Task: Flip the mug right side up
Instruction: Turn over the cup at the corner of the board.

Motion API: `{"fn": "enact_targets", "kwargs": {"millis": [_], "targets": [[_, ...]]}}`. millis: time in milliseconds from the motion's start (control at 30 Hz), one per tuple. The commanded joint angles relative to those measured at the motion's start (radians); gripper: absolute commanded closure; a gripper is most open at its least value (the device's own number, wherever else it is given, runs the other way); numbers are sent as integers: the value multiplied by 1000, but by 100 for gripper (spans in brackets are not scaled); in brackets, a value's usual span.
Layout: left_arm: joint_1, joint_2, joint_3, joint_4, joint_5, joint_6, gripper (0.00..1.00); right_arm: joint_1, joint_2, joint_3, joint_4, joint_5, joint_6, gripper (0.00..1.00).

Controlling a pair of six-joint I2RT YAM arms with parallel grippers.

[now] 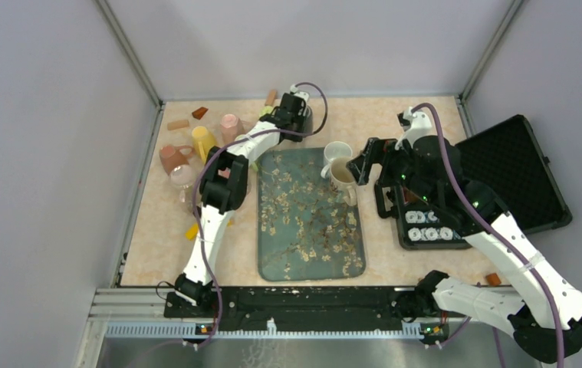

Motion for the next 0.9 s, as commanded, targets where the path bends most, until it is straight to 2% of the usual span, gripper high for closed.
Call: {"fn": "enact_targets", "kwargs": {"millis": [0,433,867], "targets": [[4,4,61,14,-11,15,63,13,-3,3,49,-8,0,1],[4,6,73,12,-10,12,79,13,-16,3,47,-14,3,1],[0,8,100,5,3,17,98,12,-27,18,44,-20,-1,1]]}}
